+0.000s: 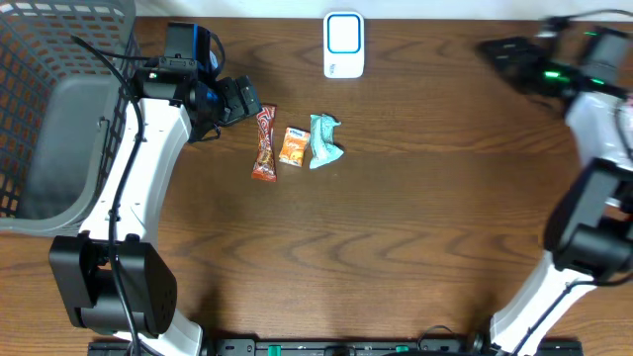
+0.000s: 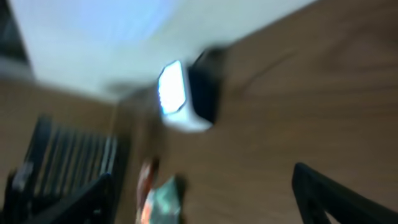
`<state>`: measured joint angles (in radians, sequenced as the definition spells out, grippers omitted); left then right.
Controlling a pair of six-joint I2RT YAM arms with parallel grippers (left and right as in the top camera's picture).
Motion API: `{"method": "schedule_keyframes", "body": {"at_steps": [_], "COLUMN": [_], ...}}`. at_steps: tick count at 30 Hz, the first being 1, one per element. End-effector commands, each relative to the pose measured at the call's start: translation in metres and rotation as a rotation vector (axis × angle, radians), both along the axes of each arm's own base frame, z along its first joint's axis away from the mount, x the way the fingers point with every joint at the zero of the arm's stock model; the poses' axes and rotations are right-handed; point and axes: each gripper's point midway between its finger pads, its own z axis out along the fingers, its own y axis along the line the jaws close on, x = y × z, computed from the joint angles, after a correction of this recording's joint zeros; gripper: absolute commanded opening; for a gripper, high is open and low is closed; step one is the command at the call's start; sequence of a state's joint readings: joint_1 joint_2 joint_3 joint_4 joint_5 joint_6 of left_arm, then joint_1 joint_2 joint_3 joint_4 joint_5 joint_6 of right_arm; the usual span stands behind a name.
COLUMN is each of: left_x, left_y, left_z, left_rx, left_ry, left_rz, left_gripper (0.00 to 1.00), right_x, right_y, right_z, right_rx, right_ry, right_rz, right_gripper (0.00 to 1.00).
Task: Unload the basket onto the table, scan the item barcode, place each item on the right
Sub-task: 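Reach right gripper to mint-green wipes pack and grasp it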
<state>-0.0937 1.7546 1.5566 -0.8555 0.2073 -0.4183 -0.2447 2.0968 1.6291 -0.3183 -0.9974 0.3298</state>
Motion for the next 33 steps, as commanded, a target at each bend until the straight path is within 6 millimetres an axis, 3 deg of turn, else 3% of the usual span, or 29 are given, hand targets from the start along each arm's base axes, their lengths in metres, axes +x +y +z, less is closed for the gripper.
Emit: {"method": "schedule_keyframes", "body": {"at_steps": [1,4,6,10,13,17,21,23,28,31,32,33], "left_x": [0.002,0.002,0.002,0.002,0.002,0.002,0.002,0.002,0.002,0.002,0.002,0.002], "left_y": [0.0,0.0,0.0,0.0,0.0,0.0,0.0,0.0,0.0,0.0,0.0,0.0], "left_z": [0.001,0.001,0.001,0.001,0.001,0.001,0.001,0.001,0.001,0.001,0.001,0.001], "left_rx": [0.001,0.001,0.001,0.001,0.001,0.001,0.001,0.001,0.001,0.001,0.001,0.001], "left_ry": [-0.005,-0.005,-0.005,-0.005,-0.005,-0.005,-0.005,-0.005,-0.005,-0.005,-0.005,-0.005], "left_rz": [-0.004,-0.004,-0.004,-0.004,-0.005,-0.004,-0.004,-0.004,-0.004,-0.004,-0.004,-0.004], "left_gripper": [0.98,0.98,0.98,0.98,0.98,0.98,0.98,0.98,0.98,0.98,0.98,0.98], "right_x": [-0.01,-0.013,-0.021,-0.04,-0.052,-0.058,-0.069,-0.073,-0.08,-0.084,-0.084,-0.085], "right_y": [0.073,0.108,0.136,0.195,0.223,0.238,0.249,0.251,0.253,0.256,0.257,0.258], "right_z": [0.001,-0.033,-0.051,-0.068,-0.079,-0.103,-0.129,-0.139,-0.145,-0.149,-0.15,-0.151], "right_rx": [-0.107,-0.302,-0.42,-0.507,-0.523,-0.556,-0.514,-0.471,-0.365,-0.338,-0.339,-0.34], "right_ry": [-0.04,0.058,0.088,0.079,0.092,0.103,0.165,0.204,0.272,0.293,0.293,0.295], "right_rz": [0.138,0.095,0.099,0.179,0.22,0.254,0.314,0.335,0.366,0.382,0.385,0.386], "right_gripper": [0.76,0.75,0.81,0.82,0.8,0.91,0.82,0.82,0.78,0.72,0.64,0.49]}}
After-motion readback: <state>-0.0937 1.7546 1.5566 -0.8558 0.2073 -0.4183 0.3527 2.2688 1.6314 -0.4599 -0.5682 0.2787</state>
